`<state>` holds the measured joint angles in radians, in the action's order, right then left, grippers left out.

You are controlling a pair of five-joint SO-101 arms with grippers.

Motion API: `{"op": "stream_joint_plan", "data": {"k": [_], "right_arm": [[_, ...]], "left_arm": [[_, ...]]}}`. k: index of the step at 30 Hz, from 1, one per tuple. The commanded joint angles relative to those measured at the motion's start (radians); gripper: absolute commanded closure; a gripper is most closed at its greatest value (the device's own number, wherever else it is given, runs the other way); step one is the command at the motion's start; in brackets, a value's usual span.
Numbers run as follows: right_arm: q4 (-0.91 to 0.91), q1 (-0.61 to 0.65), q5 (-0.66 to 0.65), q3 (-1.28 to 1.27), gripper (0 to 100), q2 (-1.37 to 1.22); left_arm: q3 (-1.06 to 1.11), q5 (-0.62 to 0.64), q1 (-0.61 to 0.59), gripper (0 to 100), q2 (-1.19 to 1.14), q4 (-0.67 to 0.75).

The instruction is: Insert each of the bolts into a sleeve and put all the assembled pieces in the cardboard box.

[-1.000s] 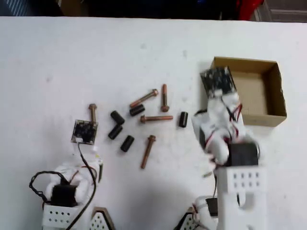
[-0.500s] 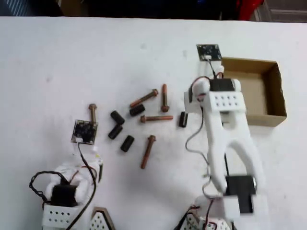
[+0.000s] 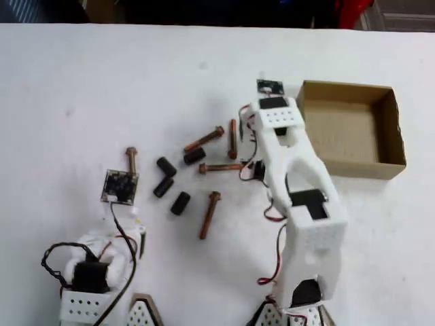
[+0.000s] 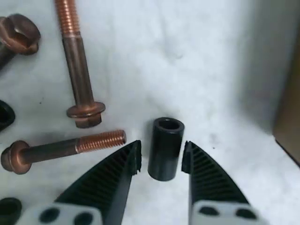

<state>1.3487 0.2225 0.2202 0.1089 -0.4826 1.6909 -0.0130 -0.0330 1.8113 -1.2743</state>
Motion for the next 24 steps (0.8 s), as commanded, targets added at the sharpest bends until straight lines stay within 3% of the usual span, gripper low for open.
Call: {"op": "stream_joint_plan", "data": {"k": [1,10,15,21,24], "right_arm": [[0.028,0.007,0.044,0.089,86.3,-0.028],[0.031,0.001,0.061,0.094,86.5,-0.071],[0.031,-0.010,0.060,0.087,98.1,-0.073],[0.027,-0.012,0.046,0.060,96.8,-0.065],[0.028,-0.013,-0.100,0.069,98.4,-0.042]], "left_arm": [[0.002,0.005,0.015,98,0.004,-0.008],[0.002,0.005,0.015,98,0.004,-0.008],[0.002,0.005,0.015,98,0.004,-0.008],[0.002,0.005,0.015,98,0.004,-0.008],[0.002,0.005,0.015,98,0.004,-0.008]]}}
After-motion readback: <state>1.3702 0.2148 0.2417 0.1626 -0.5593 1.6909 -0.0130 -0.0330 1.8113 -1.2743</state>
